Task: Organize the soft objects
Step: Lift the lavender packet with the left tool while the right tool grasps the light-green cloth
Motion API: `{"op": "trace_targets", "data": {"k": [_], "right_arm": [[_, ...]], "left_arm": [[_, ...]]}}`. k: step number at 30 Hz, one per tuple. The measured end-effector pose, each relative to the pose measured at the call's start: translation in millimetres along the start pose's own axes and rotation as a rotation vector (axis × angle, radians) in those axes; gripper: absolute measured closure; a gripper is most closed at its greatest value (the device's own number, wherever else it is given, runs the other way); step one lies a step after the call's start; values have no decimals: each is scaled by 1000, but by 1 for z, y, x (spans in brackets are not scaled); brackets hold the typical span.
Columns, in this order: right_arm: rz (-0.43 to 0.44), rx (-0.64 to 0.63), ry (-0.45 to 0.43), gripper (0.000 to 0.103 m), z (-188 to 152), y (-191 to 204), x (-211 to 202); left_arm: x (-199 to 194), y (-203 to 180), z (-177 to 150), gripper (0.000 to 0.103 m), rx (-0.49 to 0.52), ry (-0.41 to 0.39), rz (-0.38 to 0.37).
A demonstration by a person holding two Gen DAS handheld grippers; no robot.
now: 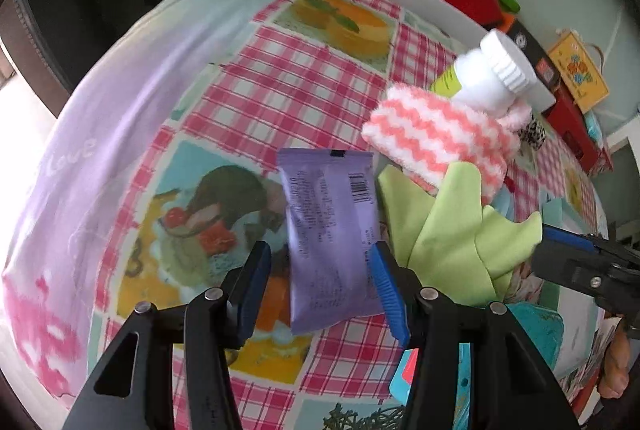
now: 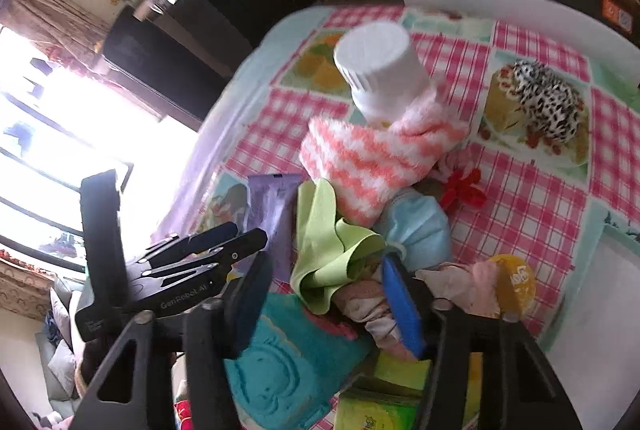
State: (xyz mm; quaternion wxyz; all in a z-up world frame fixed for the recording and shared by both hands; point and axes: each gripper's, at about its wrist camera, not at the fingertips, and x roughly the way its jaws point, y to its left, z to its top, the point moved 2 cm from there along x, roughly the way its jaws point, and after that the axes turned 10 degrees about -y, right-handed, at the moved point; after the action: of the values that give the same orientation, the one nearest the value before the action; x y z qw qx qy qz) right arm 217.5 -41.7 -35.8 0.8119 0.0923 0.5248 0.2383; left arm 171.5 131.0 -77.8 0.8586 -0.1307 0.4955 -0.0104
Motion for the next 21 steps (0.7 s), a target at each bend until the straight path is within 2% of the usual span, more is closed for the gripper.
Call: {"op": "trace_targets", "data": {"k": [1, 3, 11, 14, 19, 21], "right_arm": [[4, 5, 6, 50, 0, -1, 4], [4, 22, 10, 58, 1, -4, 11], [-18, 57, 20, 84, 1, -14, 29], [-17, 62, 22, 85, -1, -17, 30], [-15, 60, 24, 85, -2, -18, 27], [-14, 62, 24, 85, -2, -18, 28]], "left_arm": [[2, -3, 0, 50, 9, 2, -3], [6, -8, 2, 50, 21, 7, -10], [22, -23, 16, 46, 76, 23, 43], [32, -28, 20, 42, 94, 27, 67], [45, -34, 26, 42, 106, 14, 100], [47, -33, 28, 52, 101, 4, 116]]}}
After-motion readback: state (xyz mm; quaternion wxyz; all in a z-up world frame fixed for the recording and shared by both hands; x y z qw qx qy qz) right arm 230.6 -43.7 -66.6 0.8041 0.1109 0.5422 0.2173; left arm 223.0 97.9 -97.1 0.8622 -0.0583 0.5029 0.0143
